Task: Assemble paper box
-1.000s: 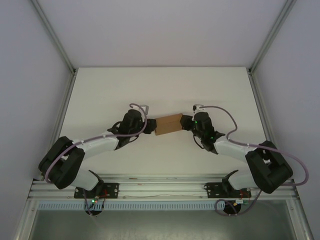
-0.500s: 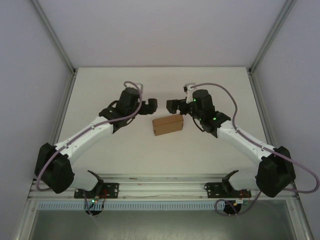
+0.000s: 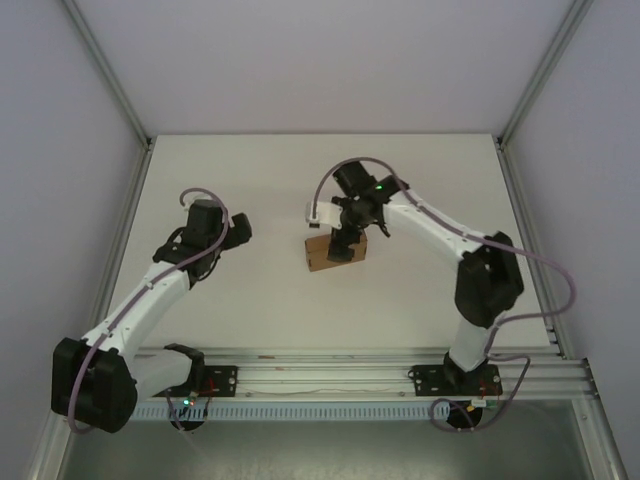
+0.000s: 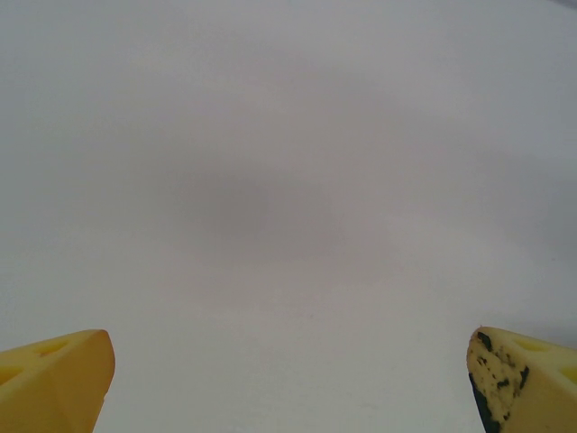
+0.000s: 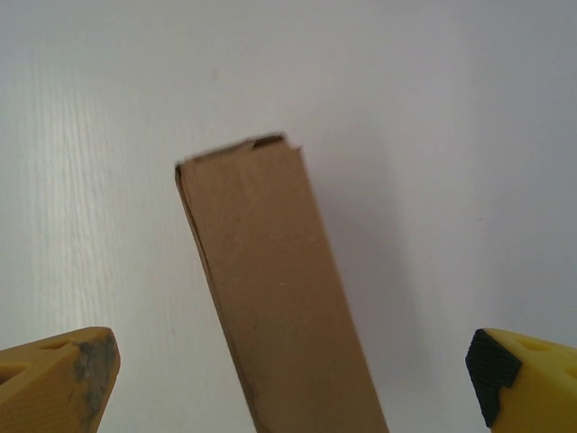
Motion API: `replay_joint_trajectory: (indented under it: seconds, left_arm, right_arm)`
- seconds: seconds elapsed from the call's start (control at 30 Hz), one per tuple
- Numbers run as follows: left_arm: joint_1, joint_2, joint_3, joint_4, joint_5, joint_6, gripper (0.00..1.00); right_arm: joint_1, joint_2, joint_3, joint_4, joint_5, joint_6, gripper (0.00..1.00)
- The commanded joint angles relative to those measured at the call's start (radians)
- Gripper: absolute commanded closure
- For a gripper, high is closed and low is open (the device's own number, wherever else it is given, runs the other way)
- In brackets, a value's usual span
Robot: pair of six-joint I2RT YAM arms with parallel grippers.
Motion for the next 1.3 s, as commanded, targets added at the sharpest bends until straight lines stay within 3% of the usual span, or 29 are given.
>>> replay_joint_trajectory:
  seconds: [0.0, 0.1, 0.37, 0.47, 0.53, 0.73, 0.97, 1.27]
  left_arm:
    - [0.01, -0.021, -0.014, -0.033, -0.031, -0.042, 0.0]
    - [0.01, -0.021, -0.022, -0.039, -0.024, -0.046, 0.0]
    - [0.011, -0.033, -0.033, -0.024, -0.025, -0.039, 0.0]
    - [0.01, -0.049, -0.042, -0.026, -0.029, -0.037, 0.0]
    - [0.01, -0.063, -0.046, -0.031, -0.032, -0.036, 0.0]
    - [0.009, -0.104, -0.059, -0.045, -0.054, -0.036, 0.0]
    - [0.01, -0.13, -0.073, -0.032, -0.025, -0.022, 0.0]
    - [0.01, -0.164, -0.105, -0.002, -0.014, -0.021, 0.0]
  right_arm:
    - [0.012, 0.082, 0.046, -0.085, 0.165, -0.124, 0.01]
    - [0.026, 0.148, 0.081, -0.084, 0.222, -0.112, 0.01]
    - [0.051, 0.18, 0.027, 0.033, 0.271, -0.094, 0.13]
    - [0.059, 0.18, 0.022, 0.042, 0.284, -0.086, 0.27]
    - [0.06, 0.176, 0.017, 0.058, 0.311, -0.076, 0.44]
    - [0.065, 0.124, -0.015, 0.136, 0.393, -0.047, 0.45]
    - [0.068, 0.05, -0.14, 0.539, 0.752, -0.019, 0.45]
    - [0.07, 0.056, -0.252, 0.743, 0.778, -0.08, 0.49]
